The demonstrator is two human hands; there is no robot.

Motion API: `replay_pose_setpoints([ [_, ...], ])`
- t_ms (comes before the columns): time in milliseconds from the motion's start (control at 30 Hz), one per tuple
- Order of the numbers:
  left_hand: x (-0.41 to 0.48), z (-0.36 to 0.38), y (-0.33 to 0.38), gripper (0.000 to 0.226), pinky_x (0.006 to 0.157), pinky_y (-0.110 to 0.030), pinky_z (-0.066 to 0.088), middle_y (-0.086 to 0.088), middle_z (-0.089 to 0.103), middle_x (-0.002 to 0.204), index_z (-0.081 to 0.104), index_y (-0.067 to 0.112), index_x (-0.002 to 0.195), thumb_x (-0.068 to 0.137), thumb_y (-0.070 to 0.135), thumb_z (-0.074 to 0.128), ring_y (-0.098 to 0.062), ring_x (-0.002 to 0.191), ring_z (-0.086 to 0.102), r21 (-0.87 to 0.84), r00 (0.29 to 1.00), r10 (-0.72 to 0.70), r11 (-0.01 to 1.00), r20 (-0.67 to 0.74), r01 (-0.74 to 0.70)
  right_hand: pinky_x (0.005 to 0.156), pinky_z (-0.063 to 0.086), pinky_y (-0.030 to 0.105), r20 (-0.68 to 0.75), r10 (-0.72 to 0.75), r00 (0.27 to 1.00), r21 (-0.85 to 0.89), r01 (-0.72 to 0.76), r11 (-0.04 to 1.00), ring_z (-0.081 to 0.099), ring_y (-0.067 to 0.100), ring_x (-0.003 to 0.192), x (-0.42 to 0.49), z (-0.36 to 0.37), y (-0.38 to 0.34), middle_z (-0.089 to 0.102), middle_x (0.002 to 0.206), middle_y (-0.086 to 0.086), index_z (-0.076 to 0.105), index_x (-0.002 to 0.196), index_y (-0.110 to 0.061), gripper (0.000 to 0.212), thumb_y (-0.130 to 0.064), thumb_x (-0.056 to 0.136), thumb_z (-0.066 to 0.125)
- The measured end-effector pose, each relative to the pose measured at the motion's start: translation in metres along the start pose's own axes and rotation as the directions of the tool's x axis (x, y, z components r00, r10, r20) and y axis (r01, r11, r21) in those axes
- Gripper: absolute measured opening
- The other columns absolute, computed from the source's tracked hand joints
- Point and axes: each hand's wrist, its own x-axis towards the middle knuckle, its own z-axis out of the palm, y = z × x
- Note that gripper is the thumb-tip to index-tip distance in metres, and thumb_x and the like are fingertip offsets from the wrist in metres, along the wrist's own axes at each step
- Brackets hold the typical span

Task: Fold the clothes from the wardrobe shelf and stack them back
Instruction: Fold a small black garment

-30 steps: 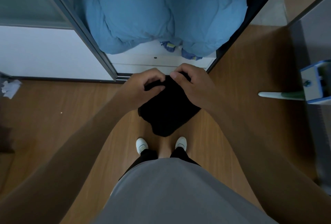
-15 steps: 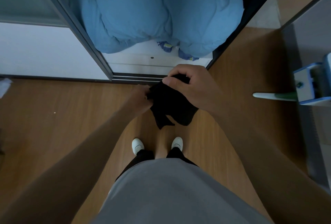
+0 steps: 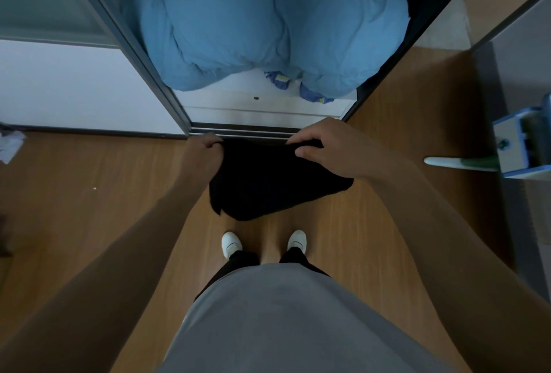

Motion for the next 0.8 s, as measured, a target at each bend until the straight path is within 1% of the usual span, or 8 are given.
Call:
replay_pose_setpoints([
  [100,0.003,-0.005,0.0,0.026,0.06,-0.029,0.044,-0.016,0.063,0.069,0.064,0.006,0.069,0.087,0.003,0.046,-0.013,0.061,0.056,0.029,1.0,-0.03,0.999,-0.006,0.03,0.093,0.049,0.035,0.01,0.062,0.998,-0.083,-0.061,0.995,0.061,0.014,0.104,0.006,0.001,0.005,0.069,0.113,-0.001,0.07,0.115,-0.016,0.023,-0.016,0.099,0.055],
  [200,0.002,-0.007,0.0,0.024,0.06,-0.029,0.043,-0.011,0.062,0.067,0.063,0.004,0.068,0.086,0.003,0.047,-0.015,0.062,0.055,0.067,1.0,-0.006,0.998,-0.02,0.008,0.084,0.048,0.034,0.004,0.109,0.994,-0.088,-0.109,0.99,0.059,0.016,0.098,0.015,0.006,0.003,0.063,0.105,-0.001,0.068,0.106,-0.017,0.019,-0.012,0.094,0.054],
  [300,0.002,-0.01,0.002,0.022,0.058,-0.028,0.039,-0.01,0.057,0.065,0.059,-0.002,0.068,0.086,-0.002,0.047,-0.016,0.06,0.051,0.109,0.997,0.056,0.993,-0.049,-0.05,0.066,0.038,0.023,-0.074,0.124,0.99,0.07,-0.118,0.991,0.054,0.009,0.078,0.023,0.015,-0.006,0.059,0.087,-0.002,0.061,0.086,-0.019,0.014,-0.007,0.088,0.053],
  [467,0.009,-0.018,0.007,0.023,0.061,-0.031,0.044,-0.015,0.062,0.068,0.065,-0.006,0.074,0.088,-0.005,0.047,-0.021,0.063,0.056,0.18,0.992,0.117,0.978,-0.045,-0.107,0.05,0.035,0.008,-0.11,0.197,0.974,0.31,-0.155,0.938,0.054,-0.002,0.057,0.031,0.022,-0.023,0.057,0.066,-0.008,0.061,0.068,-0.026,0.031,-0.002,0.084,0.048],
  [533,0.014,-0.02,0.008,0.025,0.063,-0.033,0.049,-0.015,0.067,0.071,0.07,-0.006,0.078,0.088,-0.005,0.047,-0.024,0.067,0.062,0.17,0.991,0.118,0.98,-0.058,-0.107,0.052,0.038,0.008,-0.092,0.227,0.97,0.362,-0.179,0.915,0.055,-0.004,0.054,0.034,0.023,-0.029,0.06,0.065,-0.006,0.066,0.068,-0.02,0.029,-0.005,0.086,0.049],
  [600,0.02,-0.02,0.011,0.027,0.073,-0.034,0.054,-0.013,0.071,0.08,0.074,-0.006,0.086,0.088,-0.007,0.047,-0.028,0.077,0.066,0.16,0.988,0.138,0.979,-0.067,-0.126,0.056,0.041,0.017,-0.076,0.247,0.966,0.392,-0.199,0.898,0.052,0.002,0.052,0.037,0.025,-0.036,0.057,0.063,-0.002,0.067,0.071,-0.006,0.027,-0.02,0.089,0.054],
  [700,0.025,-0.018,0.018,0.028,0.067,-0.023,0.049,-0.013,0.072,0.08,0.074,-0.005,0.082,0.085,-0.011,0.047,-0.023,0.071,0.062,0.133,0.978,0.206,0.971,-0.036,-0.2,0.051,0.039,0.021,-0.057,0.258,0.964,0.261,-0.235,0.936,0.058,0.006,0.052,0.039,0.024,-0.038,0.055,0.054,-0.005,0.064,0.063,-0.012,0.048,-0.056,0.081,0.063],
  [800,0.026,-0.015,0.022,0.032,0.059,-0.013,0.041,-0.005,0.066,0.071,0.072,-0.001,0.074,0.083,-0.016,0.046,-0.01,0.061,0.055,0.105,0.948,0.318,0.942,0.029,-0.319,0.056,0.037,0.026,-0.072,0.241,0.968,0.123,-0.231,0.965,0.055,0.007,0.053,0.04,0.014,-0.035,0.056,0.055,-0.005,0.058,0.058,-0.02,0.039,-0.043,0.087,0.069],
])
